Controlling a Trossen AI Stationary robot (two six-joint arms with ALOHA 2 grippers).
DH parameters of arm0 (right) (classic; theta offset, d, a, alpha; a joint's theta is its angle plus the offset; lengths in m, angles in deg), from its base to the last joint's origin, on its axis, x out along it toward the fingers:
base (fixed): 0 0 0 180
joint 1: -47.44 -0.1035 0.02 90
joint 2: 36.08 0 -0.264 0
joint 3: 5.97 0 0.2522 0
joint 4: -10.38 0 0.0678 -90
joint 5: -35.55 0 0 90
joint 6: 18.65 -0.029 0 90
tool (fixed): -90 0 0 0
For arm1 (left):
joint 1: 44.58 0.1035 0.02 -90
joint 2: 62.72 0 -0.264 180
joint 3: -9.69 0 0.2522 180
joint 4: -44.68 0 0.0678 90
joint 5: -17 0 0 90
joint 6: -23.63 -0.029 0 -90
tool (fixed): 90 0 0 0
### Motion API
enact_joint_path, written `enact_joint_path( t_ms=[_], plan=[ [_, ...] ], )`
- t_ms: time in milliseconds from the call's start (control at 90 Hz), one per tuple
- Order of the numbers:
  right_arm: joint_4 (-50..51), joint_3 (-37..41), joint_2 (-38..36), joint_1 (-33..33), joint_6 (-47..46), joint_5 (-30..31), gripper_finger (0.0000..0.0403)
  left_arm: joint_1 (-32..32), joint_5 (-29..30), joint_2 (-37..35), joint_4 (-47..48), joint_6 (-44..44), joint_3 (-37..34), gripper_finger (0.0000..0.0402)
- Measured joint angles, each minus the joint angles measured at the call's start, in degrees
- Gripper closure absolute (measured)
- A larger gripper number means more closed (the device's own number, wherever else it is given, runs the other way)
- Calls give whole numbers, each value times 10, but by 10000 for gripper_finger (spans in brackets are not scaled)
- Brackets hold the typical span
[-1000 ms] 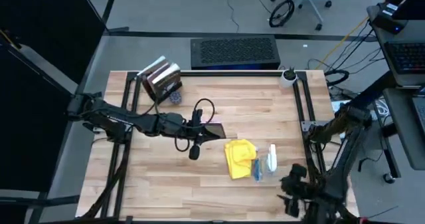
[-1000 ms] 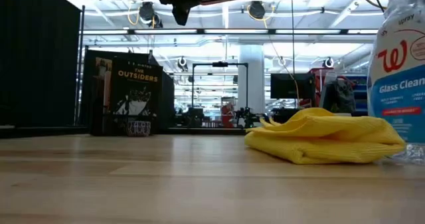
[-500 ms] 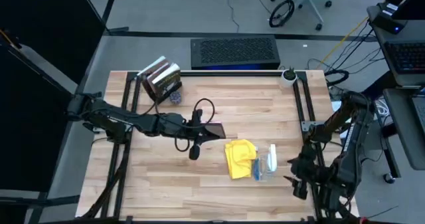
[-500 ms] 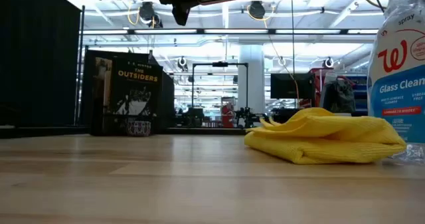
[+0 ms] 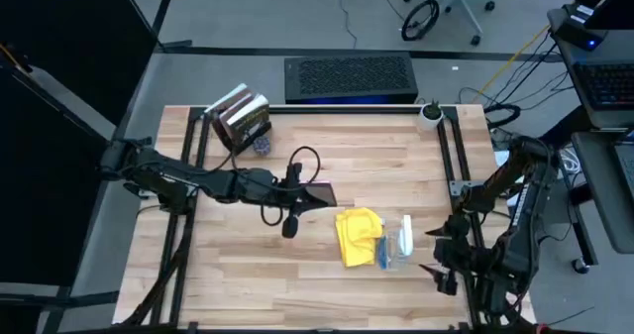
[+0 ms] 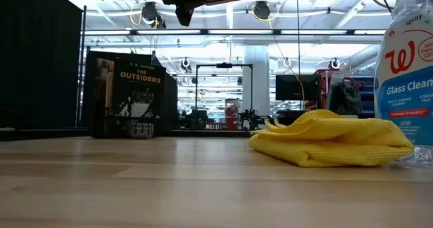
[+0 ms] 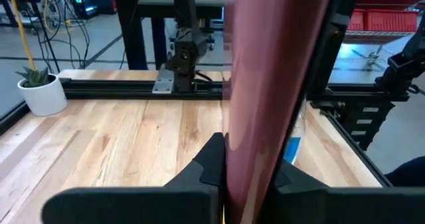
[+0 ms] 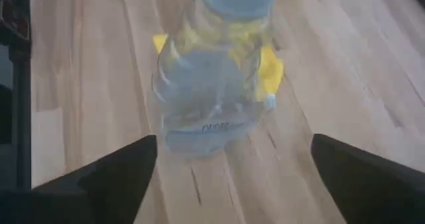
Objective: Apply microfiber cloth
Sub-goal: Spray the front of the pink cellphone using the spray bottle
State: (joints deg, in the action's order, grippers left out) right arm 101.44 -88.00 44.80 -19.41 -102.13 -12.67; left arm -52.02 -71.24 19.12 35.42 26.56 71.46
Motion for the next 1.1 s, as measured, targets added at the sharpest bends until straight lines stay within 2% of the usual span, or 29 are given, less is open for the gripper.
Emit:
enact_joint_path(
  t_ms=[167,367,478,633,756,911,1100],
  plan=[
    [-2,0,0,-8,-123,42,24,0,0,0,0,13,0,388],
    [28,23,1,-22,-170,71,27,0,0,0,0,13,0,388],
    [54,64,-8,-46,-206,131,27,0,0,0,0,28,0,388],
    [44,138,-65,-90,-248,246,28,2,0,0,0,28,0,388],
    [0,185,-108,-102,-221,303,28,7,0,0,0,38,0,388],
    [-53,197,-138,-101,-123,352,28,15,0,0,0,62,0,388],
    [-90,194,-158,-94,-12,374,28,18,0,0,0,86,0,388]
  ],
)
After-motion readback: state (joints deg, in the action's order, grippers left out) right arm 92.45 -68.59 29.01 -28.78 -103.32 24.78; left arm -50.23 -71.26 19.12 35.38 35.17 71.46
